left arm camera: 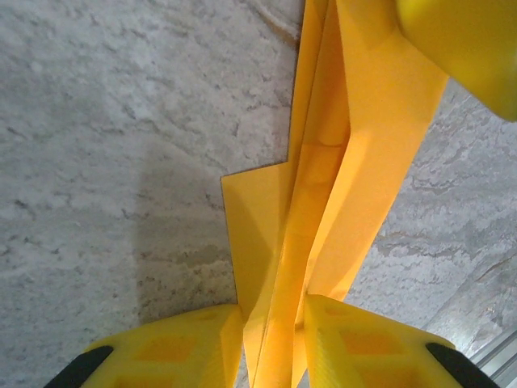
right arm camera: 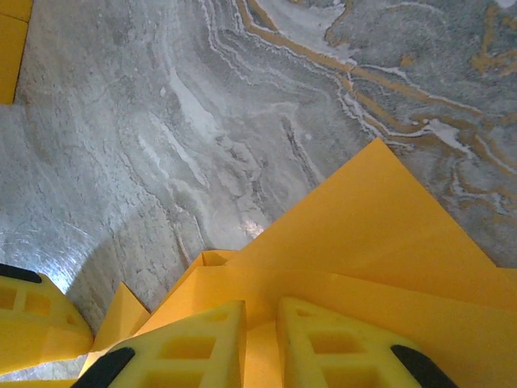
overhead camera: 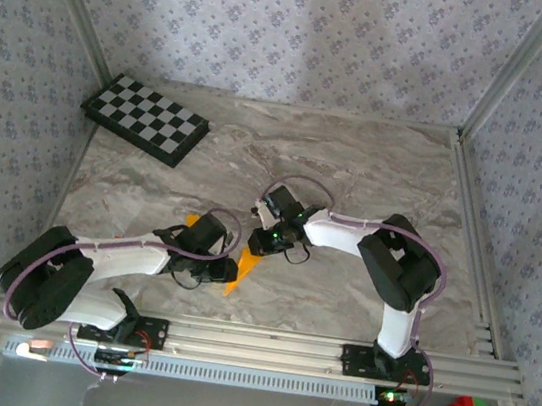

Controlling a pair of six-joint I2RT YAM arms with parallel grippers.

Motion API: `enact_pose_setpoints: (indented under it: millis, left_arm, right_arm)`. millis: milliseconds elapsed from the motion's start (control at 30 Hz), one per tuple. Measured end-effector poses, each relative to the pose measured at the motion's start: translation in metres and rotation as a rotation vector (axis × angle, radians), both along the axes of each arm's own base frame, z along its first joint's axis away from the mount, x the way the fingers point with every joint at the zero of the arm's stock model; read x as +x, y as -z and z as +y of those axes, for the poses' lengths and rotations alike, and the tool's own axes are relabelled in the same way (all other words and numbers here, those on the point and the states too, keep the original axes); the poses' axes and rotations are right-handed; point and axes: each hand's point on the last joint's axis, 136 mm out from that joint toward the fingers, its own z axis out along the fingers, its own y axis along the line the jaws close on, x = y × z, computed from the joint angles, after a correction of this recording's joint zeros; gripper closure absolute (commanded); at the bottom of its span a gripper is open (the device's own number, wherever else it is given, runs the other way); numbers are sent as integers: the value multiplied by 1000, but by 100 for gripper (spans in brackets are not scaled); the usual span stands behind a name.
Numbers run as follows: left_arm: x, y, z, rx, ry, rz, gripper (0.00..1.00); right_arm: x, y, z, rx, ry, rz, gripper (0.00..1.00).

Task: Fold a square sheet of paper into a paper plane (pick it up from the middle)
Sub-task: Fold the paper plane at the bottom-center of the table.

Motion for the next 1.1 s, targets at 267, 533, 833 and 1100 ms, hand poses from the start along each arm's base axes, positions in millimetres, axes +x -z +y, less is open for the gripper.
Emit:
enact_pose_setpoints:
  millis: [267,533,833,1100]
  left_arm:
    - [0,1,0,6,-2,7,73]
    - [0,2,0,8,-2,9,74]
    - [0,4,0,12,-1,15,75]
    - [0,3,-1,8,2,19,75]
  right_arm:
    - [6,-9,5,25,0,-5,79]
    - [6,-10,6,31,-2,0,79]
    - [5,-11,7,46,-2,18,80]
    - [6,-1,4,31,9,39,82]
